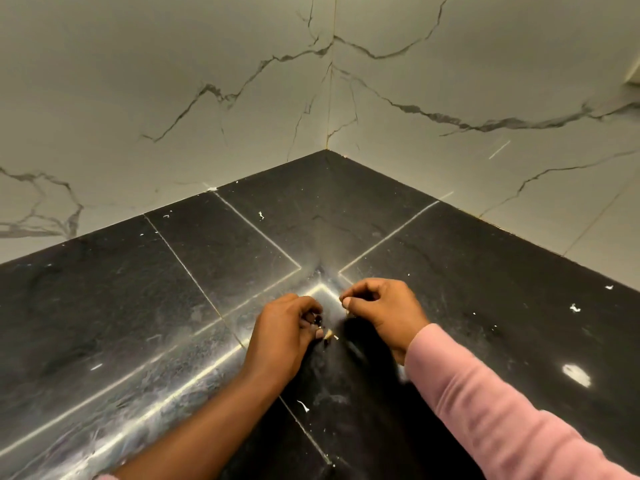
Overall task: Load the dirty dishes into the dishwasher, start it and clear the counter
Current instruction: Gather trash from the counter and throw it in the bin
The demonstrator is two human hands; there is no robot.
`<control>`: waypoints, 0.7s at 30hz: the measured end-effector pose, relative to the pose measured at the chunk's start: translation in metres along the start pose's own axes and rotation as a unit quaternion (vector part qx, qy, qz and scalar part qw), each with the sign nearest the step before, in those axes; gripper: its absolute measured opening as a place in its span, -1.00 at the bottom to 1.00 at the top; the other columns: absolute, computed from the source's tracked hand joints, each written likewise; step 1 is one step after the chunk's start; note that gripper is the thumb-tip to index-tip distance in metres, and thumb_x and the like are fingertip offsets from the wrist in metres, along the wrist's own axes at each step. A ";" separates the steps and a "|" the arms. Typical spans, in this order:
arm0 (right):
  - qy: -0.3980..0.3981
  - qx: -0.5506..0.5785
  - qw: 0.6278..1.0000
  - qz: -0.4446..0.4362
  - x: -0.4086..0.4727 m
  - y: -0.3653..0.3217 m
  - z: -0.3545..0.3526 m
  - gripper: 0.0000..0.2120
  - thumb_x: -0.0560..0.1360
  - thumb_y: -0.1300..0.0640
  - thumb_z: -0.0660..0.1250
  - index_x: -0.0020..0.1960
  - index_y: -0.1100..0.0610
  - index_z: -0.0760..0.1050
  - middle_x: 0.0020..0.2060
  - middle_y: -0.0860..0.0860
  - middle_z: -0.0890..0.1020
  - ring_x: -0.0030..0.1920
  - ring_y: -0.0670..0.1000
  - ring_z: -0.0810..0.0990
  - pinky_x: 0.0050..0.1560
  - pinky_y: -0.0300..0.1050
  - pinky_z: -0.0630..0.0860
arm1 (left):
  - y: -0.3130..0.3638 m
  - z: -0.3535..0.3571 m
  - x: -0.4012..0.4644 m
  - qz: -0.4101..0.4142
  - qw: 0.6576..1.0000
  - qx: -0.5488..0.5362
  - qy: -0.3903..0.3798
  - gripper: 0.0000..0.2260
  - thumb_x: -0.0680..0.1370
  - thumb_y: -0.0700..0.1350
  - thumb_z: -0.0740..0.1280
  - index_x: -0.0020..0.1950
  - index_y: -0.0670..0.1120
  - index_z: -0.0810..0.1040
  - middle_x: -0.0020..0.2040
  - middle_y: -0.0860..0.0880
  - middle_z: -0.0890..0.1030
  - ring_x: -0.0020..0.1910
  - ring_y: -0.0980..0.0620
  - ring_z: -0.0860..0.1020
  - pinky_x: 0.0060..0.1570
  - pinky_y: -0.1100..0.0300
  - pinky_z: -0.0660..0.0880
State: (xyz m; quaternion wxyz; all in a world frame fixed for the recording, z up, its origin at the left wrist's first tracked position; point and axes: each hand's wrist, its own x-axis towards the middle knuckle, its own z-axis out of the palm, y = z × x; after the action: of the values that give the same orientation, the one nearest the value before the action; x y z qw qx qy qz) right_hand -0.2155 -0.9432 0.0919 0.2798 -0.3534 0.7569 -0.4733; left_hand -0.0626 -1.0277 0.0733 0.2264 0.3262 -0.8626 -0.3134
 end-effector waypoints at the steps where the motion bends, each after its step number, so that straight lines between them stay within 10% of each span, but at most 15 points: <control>1: -0.005 0.088 0.996 0.028 -0.004 -0.001 -0.006 -0.94 0.43 0.33 0.41 -0.11 0.24 0.64 -0.27 0.10 0.66 -0.27 -0.05 0.59 -0.18 -0.27 0.54 | 0.002 0.002 0.001 -0.007 1.000 -0.012 -0.004 -0.73 0.39 -0.28 0.51 0.02 -0.02 0.66 -0.13 0.09 0.57 -0.22 0.21 0.58 -0.11 0.31 0.53; 11: 0.015 0.208 0.974 0.084 -0.035 0.012 -0.035 -0.92 0.45 0.37 0.39 -0.06 0.31 0.61 -0.24 0.17 0.65 -0.24 0.01 0.59 -0.12 -0.16 0.58 | 0.011 -0.003 -0.013 0.089 0.981 0.032 -0.170 -0.45 0.31 0.32 0.44 0.24 0.13 0.58 0.17 0.23 0.47 0.16 0.31 0.40 0.13 0.51 0.31; 21: 0.006 0.199 0.977 0.079 -0.069 0.018 -0.036 -0.92 0.45 0.37 0.39 -0.07 0.30 0.62 -0.25 0.17 0.64 -0.24 0.01 0.59 -0.09 -0.14 0.58 | 0.026 0.022 -0.048 0.187 0.974 0.112 -0.068 -0.87 0.47 -0.24 0.38 -0.14 -0.01 0.51 -0.17 0.09 0.49 -0.19 0.12 0.48 -0.22 0.25 0.43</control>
State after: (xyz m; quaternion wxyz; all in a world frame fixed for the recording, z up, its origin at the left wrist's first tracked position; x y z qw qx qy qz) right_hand -0.2071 -0.8639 0.0963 0.3764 -0.2264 0.6746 -0.5933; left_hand -0.0535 -0.9699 0.0664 0.1838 0.1608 -0.9513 -0.1882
